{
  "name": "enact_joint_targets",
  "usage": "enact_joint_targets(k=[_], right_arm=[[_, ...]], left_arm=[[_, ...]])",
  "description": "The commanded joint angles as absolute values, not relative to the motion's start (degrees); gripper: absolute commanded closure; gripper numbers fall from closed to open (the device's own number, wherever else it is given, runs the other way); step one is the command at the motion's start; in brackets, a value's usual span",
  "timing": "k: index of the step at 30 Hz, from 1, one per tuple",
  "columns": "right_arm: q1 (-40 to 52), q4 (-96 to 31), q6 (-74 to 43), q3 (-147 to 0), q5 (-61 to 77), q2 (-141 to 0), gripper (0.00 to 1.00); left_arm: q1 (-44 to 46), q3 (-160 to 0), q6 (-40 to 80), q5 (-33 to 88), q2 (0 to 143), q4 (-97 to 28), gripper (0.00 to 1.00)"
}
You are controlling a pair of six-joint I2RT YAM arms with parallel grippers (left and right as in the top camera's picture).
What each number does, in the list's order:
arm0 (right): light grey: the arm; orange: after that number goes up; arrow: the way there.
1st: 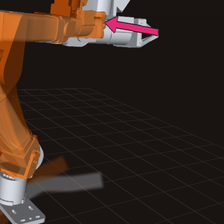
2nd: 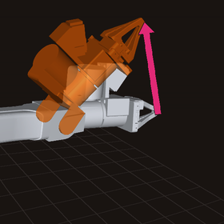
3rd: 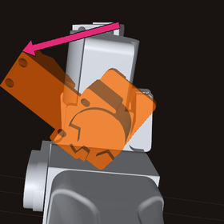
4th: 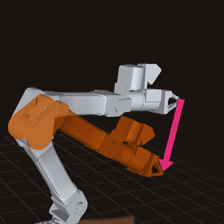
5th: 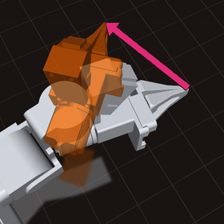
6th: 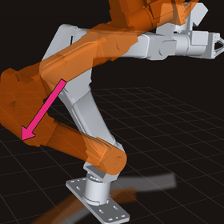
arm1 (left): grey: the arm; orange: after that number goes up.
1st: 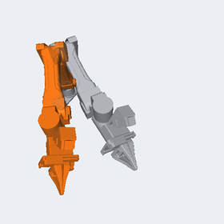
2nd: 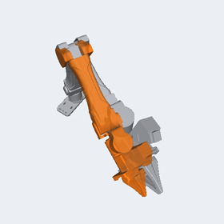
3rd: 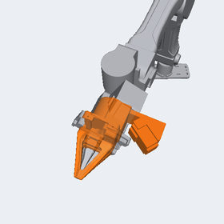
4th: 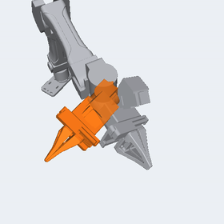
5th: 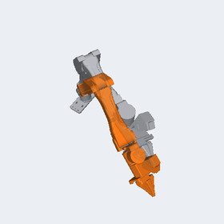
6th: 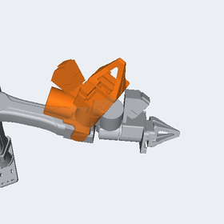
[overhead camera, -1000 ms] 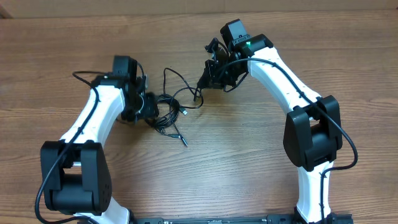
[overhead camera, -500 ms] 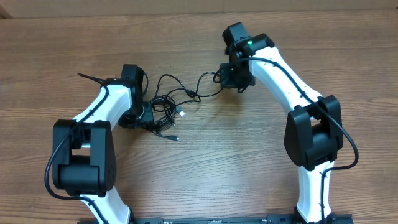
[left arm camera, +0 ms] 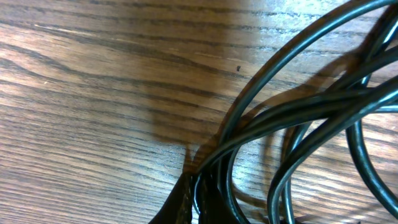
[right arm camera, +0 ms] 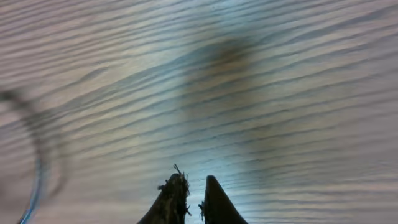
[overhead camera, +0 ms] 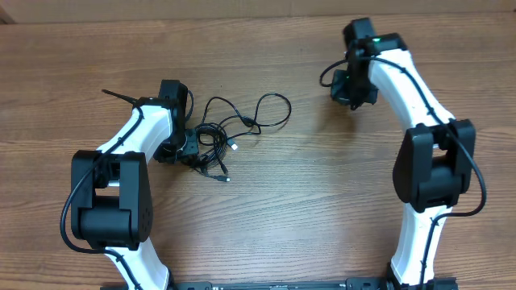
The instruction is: Untangle cables
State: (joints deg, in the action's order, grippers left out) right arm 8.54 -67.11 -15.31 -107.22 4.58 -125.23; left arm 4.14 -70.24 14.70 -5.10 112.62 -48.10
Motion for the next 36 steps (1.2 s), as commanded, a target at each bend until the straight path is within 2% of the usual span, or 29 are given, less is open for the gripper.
enact_joint_targets(k=[1, 6, 14, 23, 25, 30, 34, 36], right_arm=[[9.63, -67.02, -11.46, -107.20, 23.18, -124.40, 0.86], [13.65, -67.61, -12.16, -107.20, 28.18, -124.40, 0.64], [21.43, -64.97, -11.46, -107.20, 27.59, -124.40, 0.45], [28.88, -55.86, -11.46, -107.20, 14.72, -124.42, 0.31], [30.33, -54.24, -11.46, -107.20, 11.97, -124.49, 0.25], [32.60, -51.18, -11.49, -107.20, 9.04, -125.78, 0.21], [33.78, -49.89, -11.49, -107.20, 9.04, -128.92, 0.21], [34.02, -49.58, -11.46, -107.20, 8.99, -130.50, 0.33]], left_arm=[[3.68, -66.02, 15.44, -6.28, 121.45, -45.28, 0.96], [3.68, -66.04, 15.40, -3.33, 121.45, -42.92, 0.96], [3.77, -66.02, 15.42, -2.94, 121.45, -40.32, 0.96], [3.81, -65.93, 15.42, -2.94, 121.45, -39.99, 0.96], [3.81, -65.93, 15.46, -2.92, 121.45, -39.97, 0.96], [3.81, -65.93, 15.46, -2.92, 121.45, -39.97, 0.96], [3.81, -65.93, 15.49, -2.90, 121.45, -39.97, 0.96], [3.81, -65.93, 15.49, -2.20, 121.45, -39.99, 0.96]])
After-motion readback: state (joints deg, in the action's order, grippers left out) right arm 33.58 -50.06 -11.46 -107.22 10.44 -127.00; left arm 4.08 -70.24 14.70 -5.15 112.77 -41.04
